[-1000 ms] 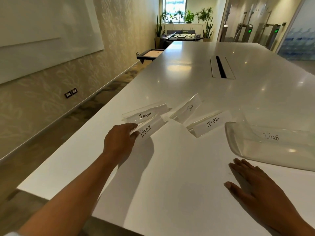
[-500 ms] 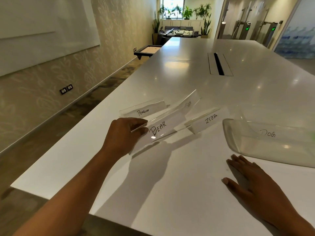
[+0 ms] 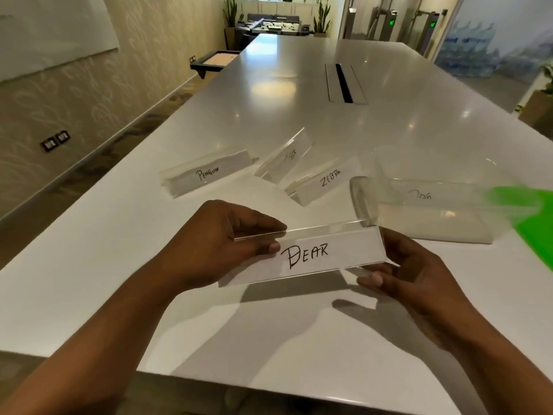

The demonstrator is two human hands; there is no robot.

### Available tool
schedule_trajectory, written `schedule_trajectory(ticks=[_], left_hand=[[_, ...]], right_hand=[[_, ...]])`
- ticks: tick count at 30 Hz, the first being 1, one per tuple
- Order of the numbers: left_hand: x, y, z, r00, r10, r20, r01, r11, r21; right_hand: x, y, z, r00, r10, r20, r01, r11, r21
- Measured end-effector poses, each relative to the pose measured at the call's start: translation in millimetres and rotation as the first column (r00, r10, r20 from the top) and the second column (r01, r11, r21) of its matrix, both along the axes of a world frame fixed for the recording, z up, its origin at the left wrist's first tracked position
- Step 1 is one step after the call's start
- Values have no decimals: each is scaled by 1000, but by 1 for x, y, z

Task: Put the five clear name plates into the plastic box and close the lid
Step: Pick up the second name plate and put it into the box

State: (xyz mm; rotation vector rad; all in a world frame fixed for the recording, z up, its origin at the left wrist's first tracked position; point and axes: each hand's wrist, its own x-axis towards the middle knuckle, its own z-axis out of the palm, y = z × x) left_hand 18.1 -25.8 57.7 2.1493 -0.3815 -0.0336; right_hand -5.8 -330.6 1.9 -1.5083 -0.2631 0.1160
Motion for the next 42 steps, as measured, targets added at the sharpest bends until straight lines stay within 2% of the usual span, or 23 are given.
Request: schedule_trajectory(ticks=[5, 13, 17, 20, 26, 32, 42], left_hand=[[-6, -15, 3, 997, -70, 21, 70, 997, -16], [-11, -30, 13, 989, -100, 106, 108, 991, -79], [-9, -29, 8, 992, -12, 128, 43, 969, -243], [-9, -29, -6, 998, 29, 52, -4, 906, -424], [-16, -41, -27, 990, -116, -82, 27, 722, -691], [-17, -49, -26, 991, -99, -91, -2, 665, -747], [-19, -53, -21, 986, -54, -159, -87, 648, -756]], right_hand=[[-6, -1, -5, 999, 7, -47, 4, 977, 213], [-12, -6, 2, 995, -98, 4, 93, 958, 270], [-12, -13, 6, 985, -170, -11, 164, 927, 336], [-11, -19, 9, 977, -207, -44, 206, 884, 419], [-11, -22, 21, 986, -167, -10, 151, 861, 485], [-11, -24, 23, 983, -181, -29, 172, 855, 488], [-8, -25, 24, 981, -188, -42, 184, 852, 491]])
